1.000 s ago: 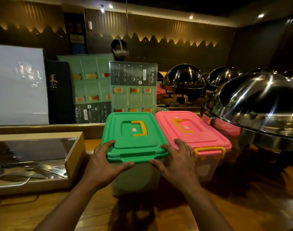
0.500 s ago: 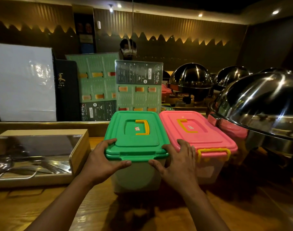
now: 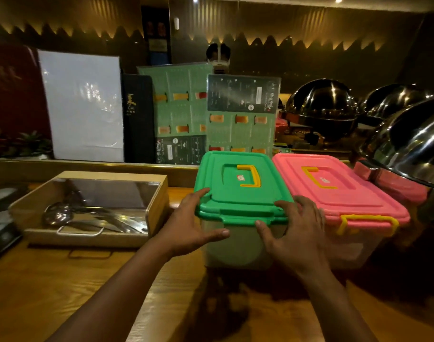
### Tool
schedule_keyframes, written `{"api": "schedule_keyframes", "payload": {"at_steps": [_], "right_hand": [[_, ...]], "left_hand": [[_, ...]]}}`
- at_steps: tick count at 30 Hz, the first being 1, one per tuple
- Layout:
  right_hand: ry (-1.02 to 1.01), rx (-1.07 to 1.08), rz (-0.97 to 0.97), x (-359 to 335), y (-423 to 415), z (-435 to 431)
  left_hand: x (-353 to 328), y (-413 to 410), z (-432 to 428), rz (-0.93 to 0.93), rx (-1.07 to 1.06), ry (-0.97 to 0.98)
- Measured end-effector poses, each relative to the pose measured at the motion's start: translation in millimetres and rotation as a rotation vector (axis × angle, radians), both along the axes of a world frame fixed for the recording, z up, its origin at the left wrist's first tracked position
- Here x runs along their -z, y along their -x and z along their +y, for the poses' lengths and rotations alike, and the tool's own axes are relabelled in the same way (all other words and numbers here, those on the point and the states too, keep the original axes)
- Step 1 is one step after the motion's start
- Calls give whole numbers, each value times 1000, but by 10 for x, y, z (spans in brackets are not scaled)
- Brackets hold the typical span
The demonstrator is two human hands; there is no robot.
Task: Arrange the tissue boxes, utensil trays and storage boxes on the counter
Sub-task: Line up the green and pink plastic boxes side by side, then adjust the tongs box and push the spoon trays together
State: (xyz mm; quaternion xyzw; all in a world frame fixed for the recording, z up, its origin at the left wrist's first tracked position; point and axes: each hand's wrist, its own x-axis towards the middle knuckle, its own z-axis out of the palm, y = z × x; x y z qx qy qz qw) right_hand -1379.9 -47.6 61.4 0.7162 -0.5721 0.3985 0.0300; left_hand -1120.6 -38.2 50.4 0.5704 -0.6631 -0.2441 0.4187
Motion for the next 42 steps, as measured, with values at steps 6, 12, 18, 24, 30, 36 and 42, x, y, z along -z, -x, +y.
{"api": "schedule_keyframes", "payload": {"at_steps": [6, 12, 18, 24, 30, 36, 42], "right_hand": [[176, -299, -93, -45, -1011, 289], [-40, -371, -7, 209, -2364, 217], [-348, -199, -3, 616, -3111, 21], [-354, -74, -182, 741, -3377, 45], [-341, 40, -263, 722, -3419, 82], [-312, 123, -276, 747, -3170, 199], [-279, 173, -253, 780, -2815, 243]], "left_hand": [[141, -953, 131, -81, -36, 22], [244, -2548, 306, -309, -293, 119], [399, -4042, 389, -379, -537, -77], [577, -4379, 354, -176, -469, -170], [584, -4360, 350, -192, -467, -160], [458, -3998, 479, -166, -407, -119], [372, -3584, 567, -165, -360, -82]]}}
